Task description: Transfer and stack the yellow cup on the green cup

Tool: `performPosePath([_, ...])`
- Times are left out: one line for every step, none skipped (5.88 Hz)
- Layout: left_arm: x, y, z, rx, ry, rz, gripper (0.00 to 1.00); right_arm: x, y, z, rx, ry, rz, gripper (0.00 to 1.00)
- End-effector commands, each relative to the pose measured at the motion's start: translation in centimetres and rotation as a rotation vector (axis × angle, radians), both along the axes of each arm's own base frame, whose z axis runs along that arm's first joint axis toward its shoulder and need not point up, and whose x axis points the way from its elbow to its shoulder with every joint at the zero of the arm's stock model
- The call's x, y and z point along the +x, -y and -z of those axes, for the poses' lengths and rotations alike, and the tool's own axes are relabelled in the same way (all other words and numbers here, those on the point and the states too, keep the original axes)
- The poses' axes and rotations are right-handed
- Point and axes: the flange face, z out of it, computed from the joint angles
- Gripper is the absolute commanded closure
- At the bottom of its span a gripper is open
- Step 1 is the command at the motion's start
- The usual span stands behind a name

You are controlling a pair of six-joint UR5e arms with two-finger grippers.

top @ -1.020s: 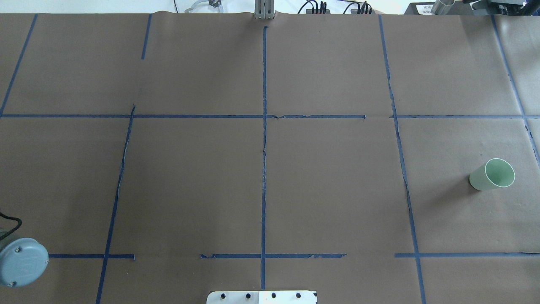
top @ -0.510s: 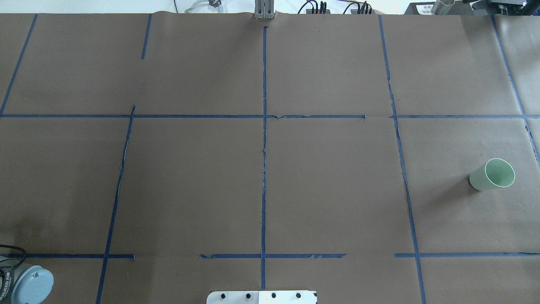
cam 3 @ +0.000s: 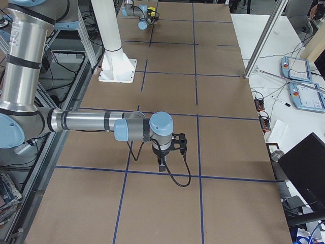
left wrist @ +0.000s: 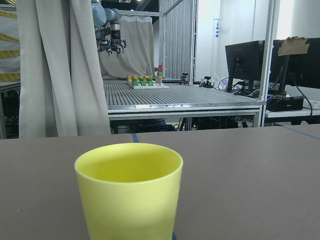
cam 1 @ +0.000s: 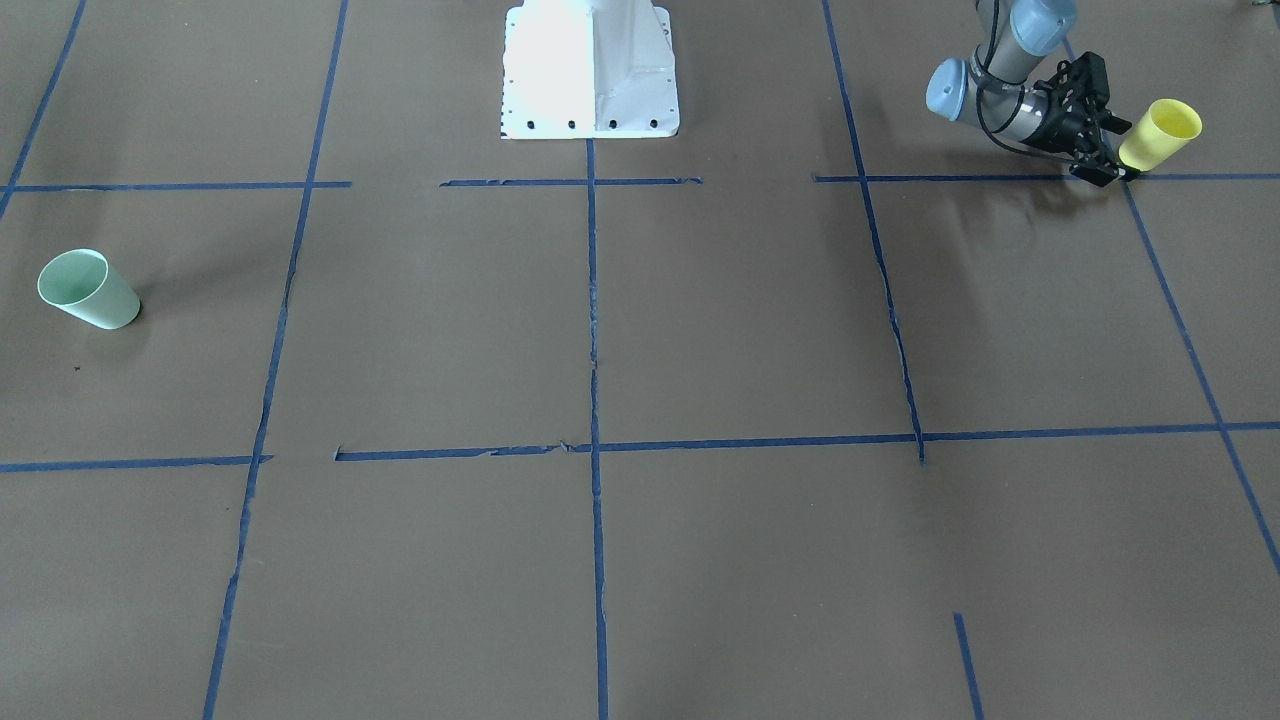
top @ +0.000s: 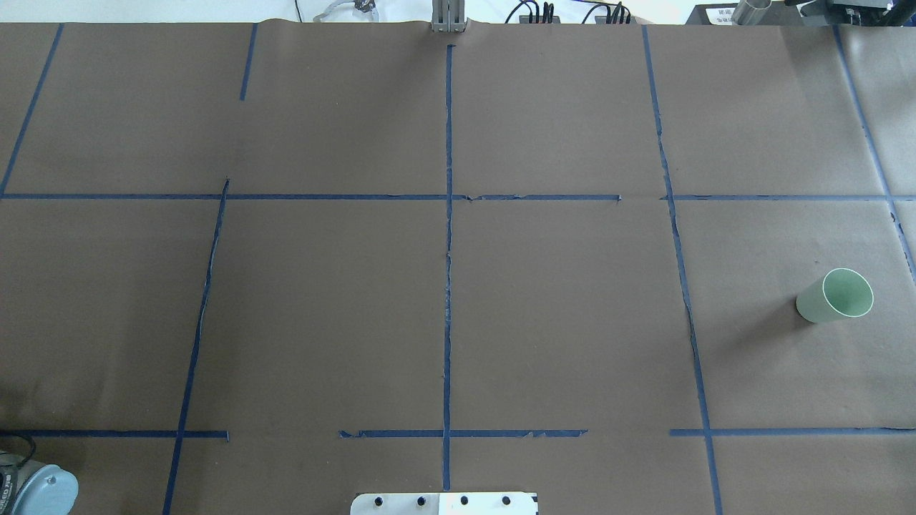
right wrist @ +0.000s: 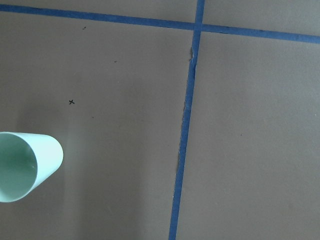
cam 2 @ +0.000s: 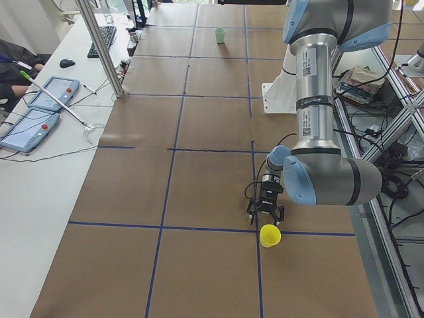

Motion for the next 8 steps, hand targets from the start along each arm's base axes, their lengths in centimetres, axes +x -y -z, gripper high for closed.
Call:
performPosePath([-1.6, -0.3, -1.1, 0.004, 0.015, -0.006, 0.0, 0.0, 0.0, 0.0, -0.003, 0.0, -0.001, 0.0])
performPosePath([-2.3, -0.3, -1.7, 0.006, 0.015, -0.007, 0.0, 0.0, 0.1, 0.0, -0.001, 0.0, -0.001, 0.0])
performPosePath([-2.4, -0.7, -2.4, 0.008, 0.029, -0.013, 0.0, -0.1, 0.0, 0.0, -0.003, 0.001, 0.0, 0.0])
performPosePath([-2.3, -1.1, -2.9, 0.015, 0.028, -0.02, 0.0, 0.0, 0.0, 0.0, -0.001, 0.0, -0.001, 0.0])
performPosePath([-2.6, -1.2, -3.8, 0.016, 0.039, -0.021, 0.0, 0.0, 0.1, 0.1, -0.001, 0.0, -0.002, 0.0])
performPosePath([-3.2, -1.1, -5.5, 0.018, 0.055, -0.024, 0.0, -0.1, 0.1, 0.1, 0.0, 0.001, -0.002, 0.0])
performPosePath([-3.6, -1.1, -6.9, 0.022, 0.06, -0.026, 0.0, 0.0, 0.1, 0.1, -0.001, 0.0, -0.002, 0.0])
performPosePath([-4.4, -1.1, -7.6, 0.023, 0.06, -0.029, 0.0, -0.1, 0.1, 0.1, -0.001, 0.0, 0.0, 0.0])
